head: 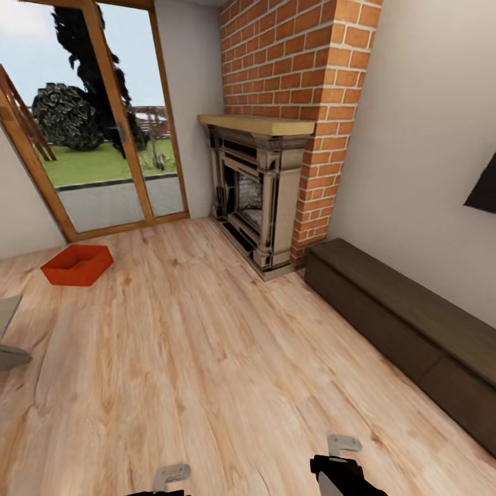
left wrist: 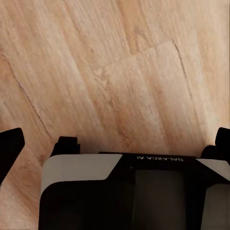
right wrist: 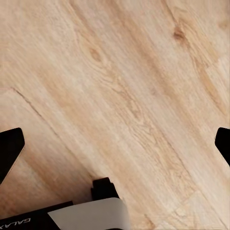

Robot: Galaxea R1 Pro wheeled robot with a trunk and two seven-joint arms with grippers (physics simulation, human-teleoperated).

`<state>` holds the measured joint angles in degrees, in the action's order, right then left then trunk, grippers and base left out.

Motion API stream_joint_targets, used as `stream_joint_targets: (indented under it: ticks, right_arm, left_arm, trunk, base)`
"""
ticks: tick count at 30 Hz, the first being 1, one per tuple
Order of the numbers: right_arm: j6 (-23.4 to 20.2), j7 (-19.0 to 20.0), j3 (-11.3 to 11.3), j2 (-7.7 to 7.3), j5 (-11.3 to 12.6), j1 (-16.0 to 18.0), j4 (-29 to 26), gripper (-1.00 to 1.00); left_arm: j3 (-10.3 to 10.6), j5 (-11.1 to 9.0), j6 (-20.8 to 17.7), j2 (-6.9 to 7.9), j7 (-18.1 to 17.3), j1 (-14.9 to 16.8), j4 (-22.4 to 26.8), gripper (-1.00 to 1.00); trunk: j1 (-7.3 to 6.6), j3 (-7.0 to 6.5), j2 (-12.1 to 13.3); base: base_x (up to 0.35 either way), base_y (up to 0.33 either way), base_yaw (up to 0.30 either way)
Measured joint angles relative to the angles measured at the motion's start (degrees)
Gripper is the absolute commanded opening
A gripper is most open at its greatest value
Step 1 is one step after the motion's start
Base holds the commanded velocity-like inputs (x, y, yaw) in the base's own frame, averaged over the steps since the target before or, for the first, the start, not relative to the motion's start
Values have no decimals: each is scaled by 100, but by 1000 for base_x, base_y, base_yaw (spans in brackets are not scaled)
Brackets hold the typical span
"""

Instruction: Move the two storage containers from the living room to the garage. In the garage, place one container on the floor and stack the other container on top of it (either order is fine).

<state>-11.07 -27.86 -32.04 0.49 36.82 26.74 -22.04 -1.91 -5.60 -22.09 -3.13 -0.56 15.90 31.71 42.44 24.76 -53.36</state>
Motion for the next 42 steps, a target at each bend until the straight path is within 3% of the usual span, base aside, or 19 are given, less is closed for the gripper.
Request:
stream_joint_targets:
  ticks: [9,28,42]
  right_arm:
    - [0,1,2,1,-1,2,1,100]
    - [0,1,0,1,0,0,1,100]
    - [0,0,0,0,0,1,0,100]
  left_arm:
    - [0,-1,-3,-1,0,-1,1,100]
    - [0,-1,-1,-1,0,-1,1,100]
    - [-1,0,1,-2,0,0,0,100]
  trunk:
    - [0,0,0]
    - [0,33,0]
    - [0,34,0]
  base:
    - [329,0,60]
    - [329,0,222]
    - [329,0,20]
